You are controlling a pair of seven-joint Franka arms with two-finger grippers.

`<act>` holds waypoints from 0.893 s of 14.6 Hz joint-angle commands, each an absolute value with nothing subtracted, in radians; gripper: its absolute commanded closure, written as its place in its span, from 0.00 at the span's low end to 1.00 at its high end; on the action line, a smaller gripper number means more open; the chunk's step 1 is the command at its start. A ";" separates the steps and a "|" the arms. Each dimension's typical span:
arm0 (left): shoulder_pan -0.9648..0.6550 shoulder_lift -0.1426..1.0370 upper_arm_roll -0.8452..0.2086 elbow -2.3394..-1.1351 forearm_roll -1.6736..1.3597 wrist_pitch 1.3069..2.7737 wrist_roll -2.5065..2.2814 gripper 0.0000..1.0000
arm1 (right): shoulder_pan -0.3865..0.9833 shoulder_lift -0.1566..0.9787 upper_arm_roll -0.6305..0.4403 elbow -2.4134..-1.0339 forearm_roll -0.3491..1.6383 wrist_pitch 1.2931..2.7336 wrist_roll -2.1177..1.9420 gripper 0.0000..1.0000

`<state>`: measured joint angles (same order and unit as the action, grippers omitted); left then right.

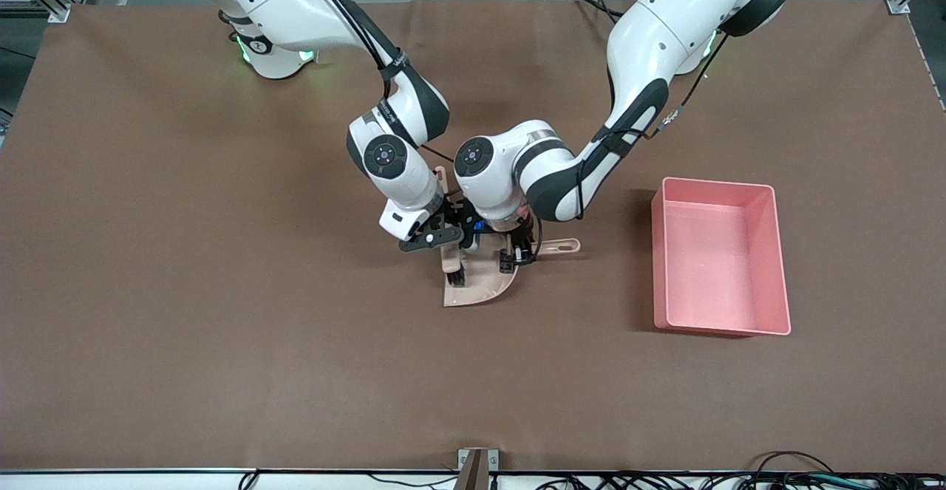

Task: Clean e-waste and dump in bin
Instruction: 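Sweep the e-waste pieces into the dustpan with the right gripper's brush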

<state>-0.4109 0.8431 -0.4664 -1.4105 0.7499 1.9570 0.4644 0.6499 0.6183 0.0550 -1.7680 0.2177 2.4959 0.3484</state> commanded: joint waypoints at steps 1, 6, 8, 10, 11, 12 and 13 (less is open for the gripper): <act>-0.428 0.882 -0.463 -1.370 0.739 1.959 0.446 0.92 | 0.634 0.637 0.074 -1.732 0.244 2.496 0.319 0.99; -0.422 0.879 -0.463 -1.370 0.738 1.959 0.451 0.92 | 0.630 0.637 0.075 -1.720 0.245 2.487 0.316 0.99; -0.420 0.879 -0.463 -1.370 0.738 1.959 0.451 0.92 | 0.611 0.632 0.077 -1.712 0.247 2.438 0.301 0.99; -0.416 0.879 -0.463 -1.370 0.736 1.959 0.451 0.92 | 0.592 0.609 0.077 -1.683 0.256 2.315 0.273 0.99; -0.411 0.879 -0.465 -1.370 0.736 1.959 0.449 0.92 | 0.580 0.588 0.077 -1.680 0.264 2.283 0.259 0.99; -0.405 0.879 -0.465 -1.371 0.735 1.966 0.446 0.92 | 0.562 0.568 0.077 -1.680 0.267 2.255 0.249 0.99; -0.399 0.877 -0.465 -1.373 0.724 1.971 0.442 0.93 | 0.545 0.546 0.077 -1.678 0.267 2.211 0.239 0.99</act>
<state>-0.4059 0.8448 -0.4655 -1.4079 0.7360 1.9580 0.4634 0.5937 0.6051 0.0560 -1.6713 0.2383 2.2846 0.2806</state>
